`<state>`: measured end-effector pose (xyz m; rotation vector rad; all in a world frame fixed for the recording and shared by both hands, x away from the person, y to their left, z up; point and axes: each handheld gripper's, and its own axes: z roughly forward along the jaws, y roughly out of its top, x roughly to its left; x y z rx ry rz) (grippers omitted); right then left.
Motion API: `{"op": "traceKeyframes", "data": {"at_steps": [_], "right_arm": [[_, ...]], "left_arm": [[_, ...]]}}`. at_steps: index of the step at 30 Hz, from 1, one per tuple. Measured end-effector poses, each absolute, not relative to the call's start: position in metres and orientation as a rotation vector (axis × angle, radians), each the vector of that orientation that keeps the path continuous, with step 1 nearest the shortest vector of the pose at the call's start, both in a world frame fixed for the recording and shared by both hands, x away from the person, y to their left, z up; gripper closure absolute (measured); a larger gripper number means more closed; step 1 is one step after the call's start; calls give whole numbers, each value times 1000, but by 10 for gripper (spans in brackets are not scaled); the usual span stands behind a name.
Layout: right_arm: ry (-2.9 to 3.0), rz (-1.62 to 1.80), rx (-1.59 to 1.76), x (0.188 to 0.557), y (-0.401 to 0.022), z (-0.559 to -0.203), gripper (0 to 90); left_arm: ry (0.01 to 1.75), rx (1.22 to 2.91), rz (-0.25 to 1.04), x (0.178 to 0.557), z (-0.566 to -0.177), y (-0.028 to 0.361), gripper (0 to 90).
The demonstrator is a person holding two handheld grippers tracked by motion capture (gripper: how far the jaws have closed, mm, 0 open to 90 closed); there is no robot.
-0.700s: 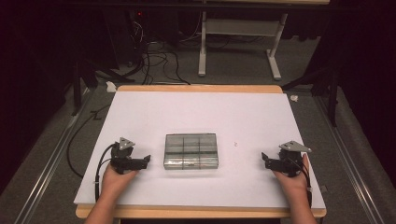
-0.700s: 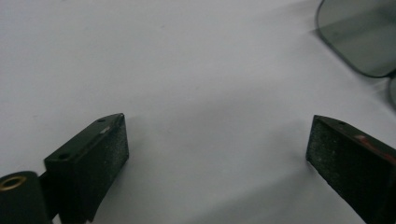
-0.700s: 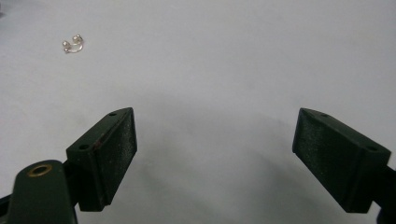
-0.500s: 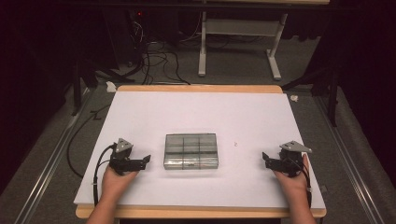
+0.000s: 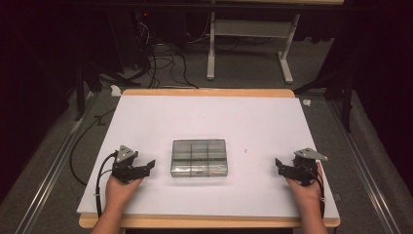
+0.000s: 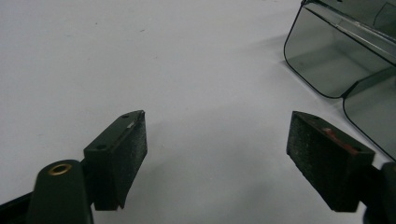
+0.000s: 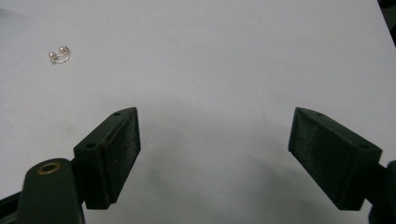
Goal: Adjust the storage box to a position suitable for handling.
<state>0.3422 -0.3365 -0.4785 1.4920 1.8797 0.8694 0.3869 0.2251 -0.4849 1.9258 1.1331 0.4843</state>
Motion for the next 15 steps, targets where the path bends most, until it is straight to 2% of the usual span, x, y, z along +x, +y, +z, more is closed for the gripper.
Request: {"op": "traceKeyframes", "data": {"at_steps": [2, 3, 6, 10, 11, 12, 15], "right_arm": [[1886, 864, 1490, 342, -336, -478, 163], [1890, 860, 1463, 341, -334, -478, 198], [1911, 854, 1452, 341, -332, -476, 222], [1924, 878, 1474, 341, -328, -475, 283], [1927, 894, 1447, 340, -323, -472, 345], [1928, 899, 1441, 340, -321, -471, 360], [1933, 917, 1436, 344, -313, -469, 374]], "left_arm": [[1126, 1917, 478, 387, -484, 226, 259], [1100, 1902, 447, 388, -482, 226, 270], [1078, 1920, 487, 389, -480, 223, 270], [1071, 1943, 456, 390, -484, 221, 285], [1055, 1928, 448, 389, -484, 222, 292], [1053, 1922, 447, 388, -484, 223, 292], [1039, 1942, 436, 389, -484, 221, 291]]}}
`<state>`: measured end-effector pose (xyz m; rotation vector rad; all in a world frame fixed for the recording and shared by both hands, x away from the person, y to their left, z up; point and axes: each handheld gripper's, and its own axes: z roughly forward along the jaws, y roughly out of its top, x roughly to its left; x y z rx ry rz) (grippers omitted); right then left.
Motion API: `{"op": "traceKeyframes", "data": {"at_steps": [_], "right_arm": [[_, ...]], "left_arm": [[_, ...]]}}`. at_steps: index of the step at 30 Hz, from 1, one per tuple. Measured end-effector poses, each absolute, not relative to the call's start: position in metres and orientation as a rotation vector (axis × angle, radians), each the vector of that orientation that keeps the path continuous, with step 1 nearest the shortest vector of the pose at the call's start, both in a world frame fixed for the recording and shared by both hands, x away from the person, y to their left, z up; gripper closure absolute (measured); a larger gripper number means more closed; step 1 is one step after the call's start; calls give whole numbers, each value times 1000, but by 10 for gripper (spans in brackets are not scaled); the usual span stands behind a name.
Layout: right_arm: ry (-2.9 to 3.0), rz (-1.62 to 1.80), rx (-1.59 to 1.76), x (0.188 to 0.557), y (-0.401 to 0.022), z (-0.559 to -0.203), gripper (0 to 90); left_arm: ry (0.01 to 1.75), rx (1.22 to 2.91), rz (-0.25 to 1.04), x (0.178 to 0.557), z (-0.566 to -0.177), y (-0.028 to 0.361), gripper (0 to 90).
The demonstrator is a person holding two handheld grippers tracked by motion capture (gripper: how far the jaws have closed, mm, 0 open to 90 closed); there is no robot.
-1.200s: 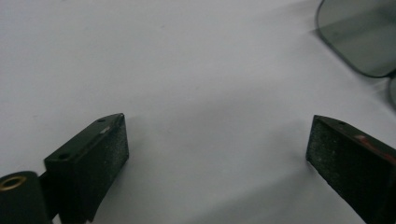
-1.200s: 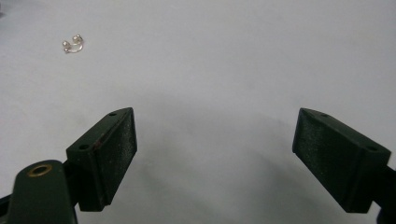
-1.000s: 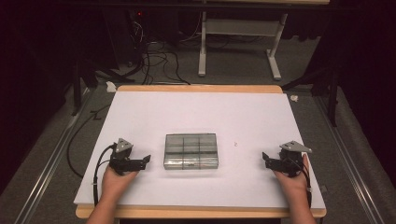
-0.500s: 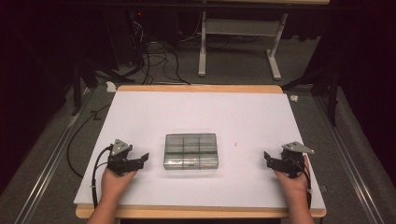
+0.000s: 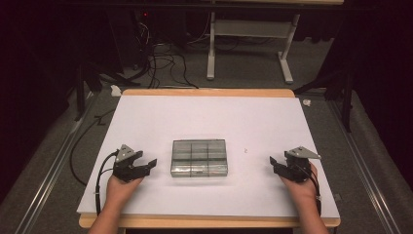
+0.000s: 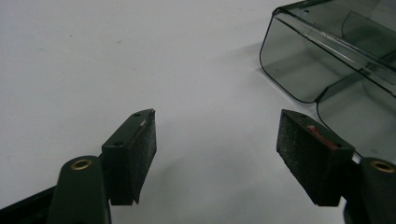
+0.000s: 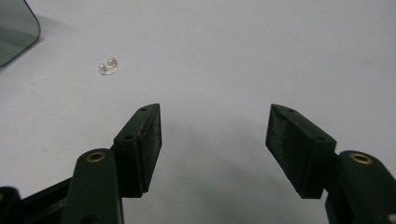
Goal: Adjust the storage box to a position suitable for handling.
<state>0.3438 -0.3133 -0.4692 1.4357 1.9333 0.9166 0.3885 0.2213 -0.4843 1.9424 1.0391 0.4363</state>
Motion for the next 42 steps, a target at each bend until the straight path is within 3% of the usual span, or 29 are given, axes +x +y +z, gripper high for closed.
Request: {"op": "traceKeyframes", "data": {"at_steps": [14, 34, 42], "right_arm": [[2014, 936, 1408, 366, -276, -464, 463], [2140, 946, 1379, 396, -236, -469, 768], [2175, 922, 1379, 404, -229, -471, 821]], "left_arm": [[1012, 1992, 466, 387, -485, 216, 305], [998, 2003, 466, 387, -485, 215, 298], [990, 2006, 478, 386, -485, 213, 297]]}}
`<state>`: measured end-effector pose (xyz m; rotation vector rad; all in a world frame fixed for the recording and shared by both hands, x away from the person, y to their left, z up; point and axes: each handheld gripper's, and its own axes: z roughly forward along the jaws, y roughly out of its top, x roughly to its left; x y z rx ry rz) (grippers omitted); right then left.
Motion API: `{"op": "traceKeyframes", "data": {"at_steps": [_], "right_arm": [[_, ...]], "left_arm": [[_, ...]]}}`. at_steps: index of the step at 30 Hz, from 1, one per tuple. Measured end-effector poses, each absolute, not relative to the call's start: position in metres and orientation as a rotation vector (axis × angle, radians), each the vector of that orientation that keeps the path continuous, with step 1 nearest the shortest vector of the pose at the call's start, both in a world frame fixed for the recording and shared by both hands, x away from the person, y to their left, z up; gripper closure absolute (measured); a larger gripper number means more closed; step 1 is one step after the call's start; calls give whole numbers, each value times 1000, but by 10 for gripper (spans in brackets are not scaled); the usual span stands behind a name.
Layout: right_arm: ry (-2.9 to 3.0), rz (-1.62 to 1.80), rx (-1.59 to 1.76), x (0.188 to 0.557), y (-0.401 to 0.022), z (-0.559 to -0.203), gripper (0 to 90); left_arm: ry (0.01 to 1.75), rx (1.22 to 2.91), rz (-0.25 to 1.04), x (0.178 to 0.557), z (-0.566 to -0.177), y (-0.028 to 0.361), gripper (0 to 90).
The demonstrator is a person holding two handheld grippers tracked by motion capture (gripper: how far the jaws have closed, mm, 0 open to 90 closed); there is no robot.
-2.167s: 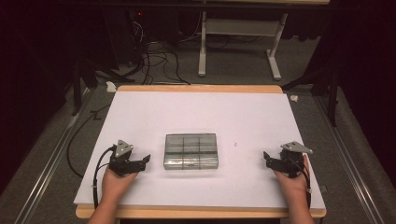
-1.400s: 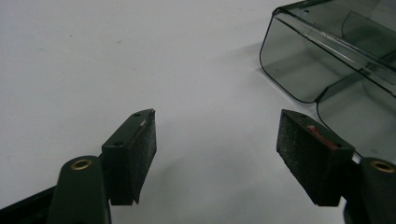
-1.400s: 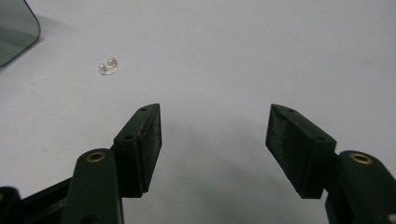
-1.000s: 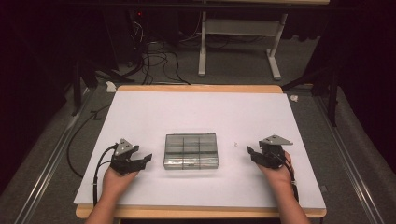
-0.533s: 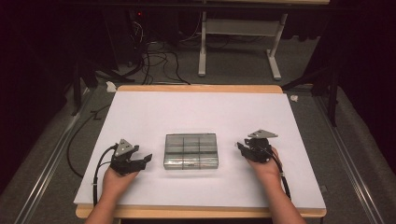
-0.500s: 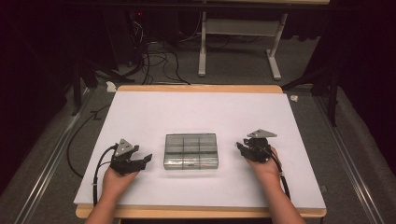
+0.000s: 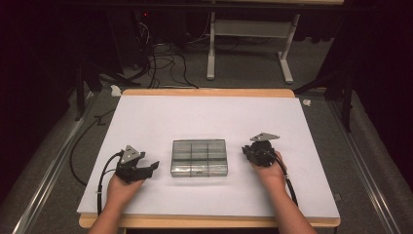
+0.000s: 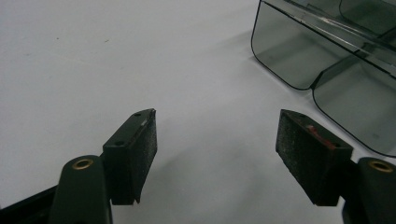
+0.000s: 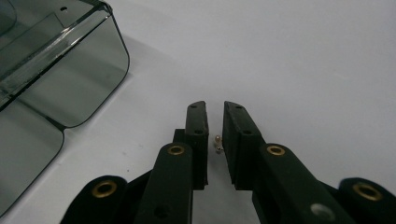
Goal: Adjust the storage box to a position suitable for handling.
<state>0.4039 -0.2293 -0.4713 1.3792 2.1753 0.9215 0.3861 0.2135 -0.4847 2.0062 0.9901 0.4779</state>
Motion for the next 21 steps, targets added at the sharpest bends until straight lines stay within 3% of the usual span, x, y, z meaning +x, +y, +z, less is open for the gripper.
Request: {"op": "traceKeyframes", "data": {"at_steps": [5, 17, 21], "right_arm": [[2195, 856, 1374, 406, -225, -474, 900], [2175, 889, 1370, 404, -230, -466, 900], [2166, 897, 1387, 406, -231, -467, 838]], "left_arm": [[992, 2009, 477, 386, -485, 213, 296], [989, 2024, 481, 386, -485, 212, 296], [985, 2029, 484, 386, -485, 211, 296]]}}
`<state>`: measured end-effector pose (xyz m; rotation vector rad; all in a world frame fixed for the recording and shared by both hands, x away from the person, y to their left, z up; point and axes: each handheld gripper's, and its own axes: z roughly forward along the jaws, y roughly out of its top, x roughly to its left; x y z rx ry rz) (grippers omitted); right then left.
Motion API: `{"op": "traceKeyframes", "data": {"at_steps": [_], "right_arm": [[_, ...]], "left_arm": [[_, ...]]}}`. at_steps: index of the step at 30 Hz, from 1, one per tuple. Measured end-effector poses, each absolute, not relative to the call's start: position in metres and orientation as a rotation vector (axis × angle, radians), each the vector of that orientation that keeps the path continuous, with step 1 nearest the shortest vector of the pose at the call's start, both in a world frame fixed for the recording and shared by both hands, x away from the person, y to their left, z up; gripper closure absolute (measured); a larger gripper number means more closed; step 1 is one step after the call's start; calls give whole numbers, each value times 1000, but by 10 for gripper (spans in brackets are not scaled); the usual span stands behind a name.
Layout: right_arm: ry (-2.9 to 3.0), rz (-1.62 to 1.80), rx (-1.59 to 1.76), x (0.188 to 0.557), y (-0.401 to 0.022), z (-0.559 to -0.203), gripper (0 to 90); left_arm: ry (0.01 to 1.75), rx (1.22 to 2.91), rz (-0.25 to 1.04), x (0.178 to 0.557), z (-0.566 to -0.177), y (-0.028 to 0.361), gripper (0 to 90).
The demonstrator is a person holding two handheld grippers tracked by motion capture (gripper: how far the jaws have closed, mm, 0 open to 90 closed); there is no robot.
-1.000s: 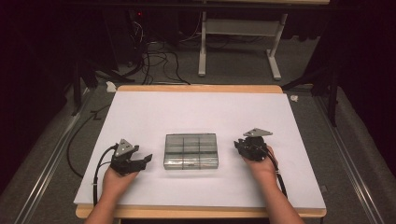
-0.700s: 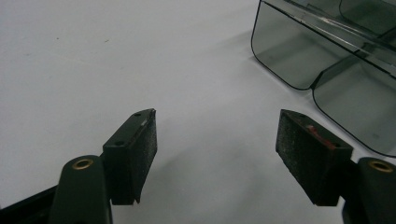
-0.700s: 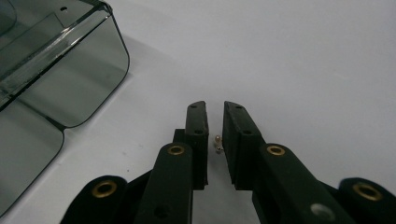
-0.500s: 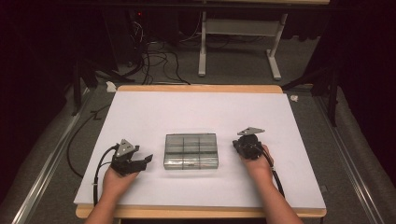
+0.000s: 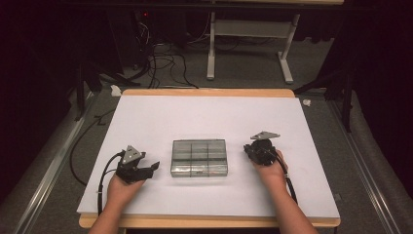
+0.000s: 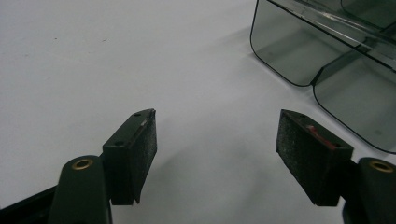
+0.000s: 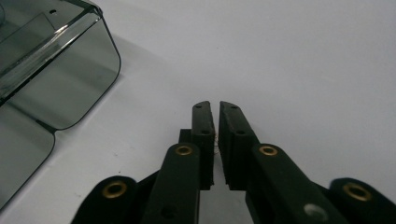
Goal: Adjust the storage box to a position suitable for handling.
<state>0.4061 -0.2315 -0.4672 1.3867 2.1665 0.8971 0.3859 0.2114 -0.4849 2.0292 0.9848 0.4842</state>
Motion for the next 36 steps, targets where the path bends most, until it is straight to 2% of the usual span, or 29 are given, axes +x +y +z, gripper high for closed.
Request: {"op": "traceKeyframes", "data": {"at_steps": [6, 10, 19, 36], "right_arm": [[2191, 908, 1361, 411, -226, -471, 801], [2210, 874, 1370, 415, -225, -475, 861], [2200, 880, 1375, 412, -231, -468, 867], [2157, 893, 1410, 370, -268, -455, 866]], "left_arm": [[983, 2030, 490, 386, -485, 211, 296], [982, 2030, 490, 386, -485, 211, 296], [982, 2036, 489, 386, -485, 210, 296], [986, 2040, 492, 386, -485, 209, 296]]}}
